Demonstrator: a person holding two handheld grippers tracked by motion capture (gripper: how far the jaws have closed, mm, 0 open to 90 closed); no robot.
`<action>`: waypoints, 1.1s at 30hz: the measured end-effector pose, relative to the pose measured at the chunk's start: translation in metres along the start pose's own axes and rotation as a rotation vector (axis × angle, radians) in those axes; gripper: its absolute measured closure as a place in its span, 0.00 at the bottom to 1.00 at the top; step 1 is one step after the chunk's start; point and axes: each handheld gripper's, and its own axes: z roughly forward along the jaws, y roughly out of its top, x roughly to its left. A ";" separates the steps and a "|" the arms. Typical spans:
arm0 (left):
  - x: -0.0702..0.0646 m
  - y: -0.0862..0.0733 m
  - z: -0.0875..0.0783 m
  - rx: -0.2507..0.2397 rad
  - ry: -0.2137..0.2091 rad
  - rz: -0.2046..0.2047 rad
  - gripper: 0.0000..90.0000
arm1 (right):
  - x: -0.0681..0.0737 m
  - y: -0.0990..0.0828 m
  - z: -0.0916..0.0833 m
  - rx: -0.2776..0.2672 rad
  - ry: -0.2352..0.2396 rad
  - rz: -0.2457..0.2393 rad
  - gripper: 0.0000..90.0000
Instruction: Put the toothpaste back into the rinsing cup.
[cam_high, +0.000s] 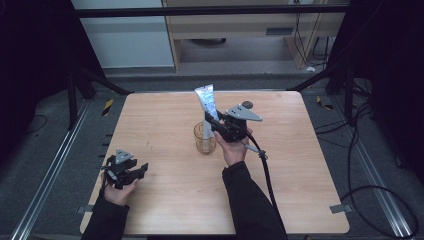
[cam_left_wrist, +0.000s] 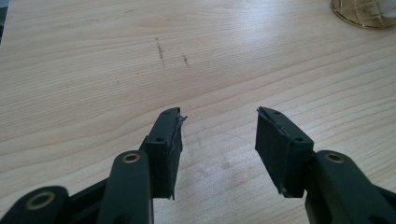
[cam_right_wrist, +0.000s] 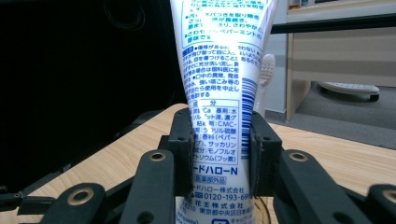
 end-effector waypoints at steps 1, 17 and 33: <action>0.000 0.000 0.000 0.000 0.000 0.000 0.56 | 0.000 -0.001 0.003 0.001 0.000 0.000 0.76; 0.001 -0.001 0.000 0.003 0.003 -0.002 0.56 | 0.000 -0.016 0.030 -0.023 0.014 -0.006 0.76; 0.001 -0.001 0.001 0.006 0.003 -0.003 0.56 | 0.002 -0.032 0.047 0.016 0.036 -0.037 0.76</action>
